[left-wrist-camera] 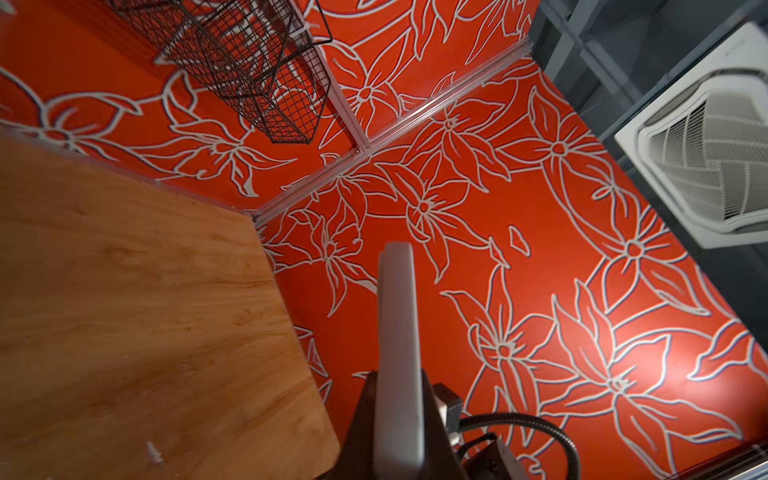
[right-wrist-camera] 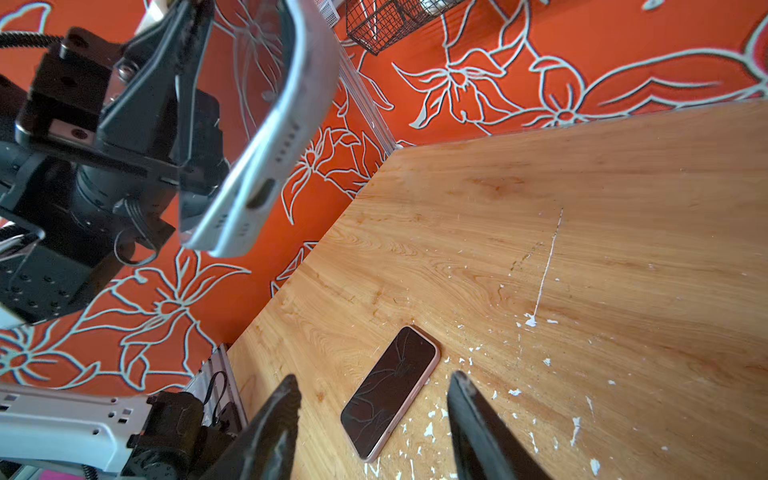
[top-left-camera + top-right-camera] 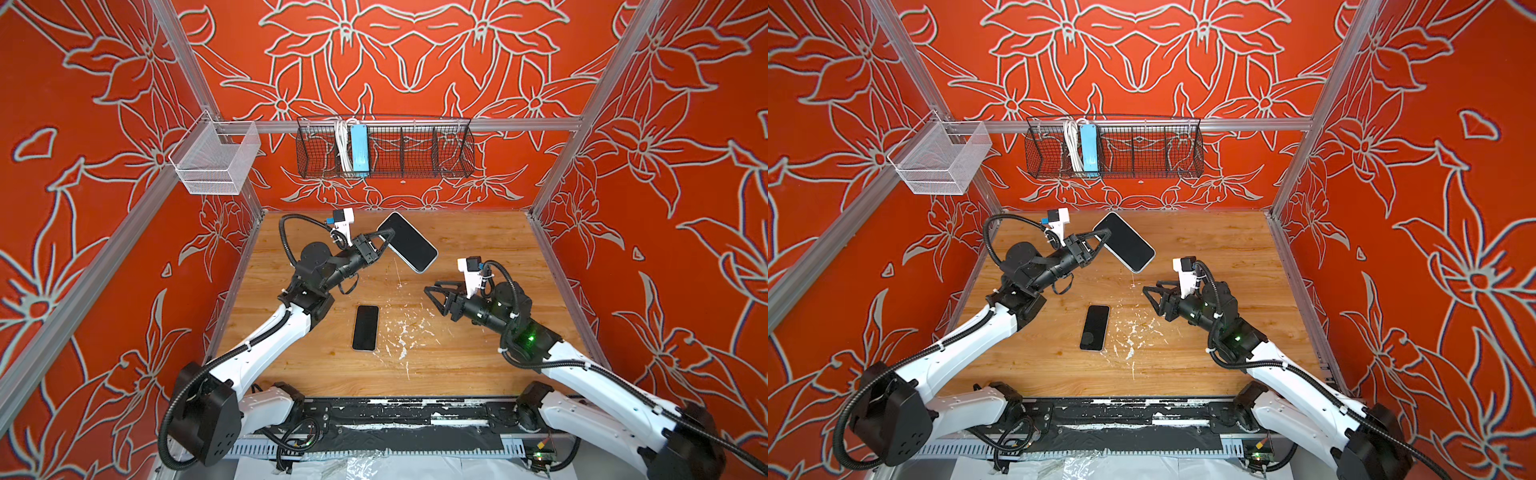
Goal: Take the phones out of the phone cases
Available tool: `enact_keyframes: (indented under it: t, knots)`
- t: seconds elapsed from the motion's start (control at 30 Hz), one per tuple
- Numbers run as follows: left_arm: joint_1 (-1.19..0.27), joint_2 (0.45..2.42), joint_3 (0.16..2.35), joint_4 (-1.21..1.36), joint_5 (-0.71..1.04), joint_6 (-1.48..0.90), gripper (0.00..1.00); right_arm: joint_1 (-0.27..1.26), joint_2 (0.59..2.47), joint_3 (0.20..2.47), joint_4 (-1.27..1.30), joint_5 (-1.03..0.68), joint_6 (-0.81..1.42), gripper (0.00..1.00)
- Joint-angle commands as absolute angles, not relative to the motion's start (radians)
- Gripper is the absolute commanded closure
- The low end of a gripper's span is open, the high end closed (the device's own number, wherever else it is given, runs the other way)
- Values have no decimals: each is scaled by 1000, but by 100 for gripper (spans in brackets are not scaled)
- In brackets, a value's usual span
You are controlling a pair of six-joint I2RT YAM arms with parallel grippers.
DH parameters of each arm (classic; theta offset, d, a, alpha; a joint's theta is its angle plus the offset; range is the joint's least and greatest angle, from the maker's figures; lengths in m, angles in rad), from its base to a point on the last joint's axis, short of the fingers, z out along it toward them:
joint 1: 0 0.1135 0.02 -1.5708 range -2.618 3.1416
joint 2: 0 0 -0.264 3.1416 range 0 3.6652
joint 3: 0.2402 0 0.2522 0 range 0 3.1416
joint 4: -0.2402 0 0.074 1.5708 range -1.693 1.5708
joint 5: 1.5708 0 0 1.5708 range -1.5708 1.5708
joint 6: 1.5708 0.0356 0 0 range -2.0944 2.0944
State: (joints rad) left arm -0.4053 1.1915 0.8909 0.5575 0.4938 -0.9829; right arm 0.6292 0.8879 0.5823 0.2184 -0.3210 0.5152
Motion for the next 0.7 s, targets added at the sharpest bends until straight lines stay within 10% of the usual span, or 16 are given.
enact_keyframes:
  t: [0.0, 0.17, 0.67]
  knots:
    - [-369, 1160, 964, 395, 640, -762, 100, 611, 889, 639, 59, -365, 431, 37]
    - [-351, 1176, 1089, 92, 777, -483, 100, 584, 913, 701, -18, -395, 383, 2]
    - [-277, 1357, 1320, -336, 1095, -67, 100, 559, 1013, 923, -285, -534, 63, 10]
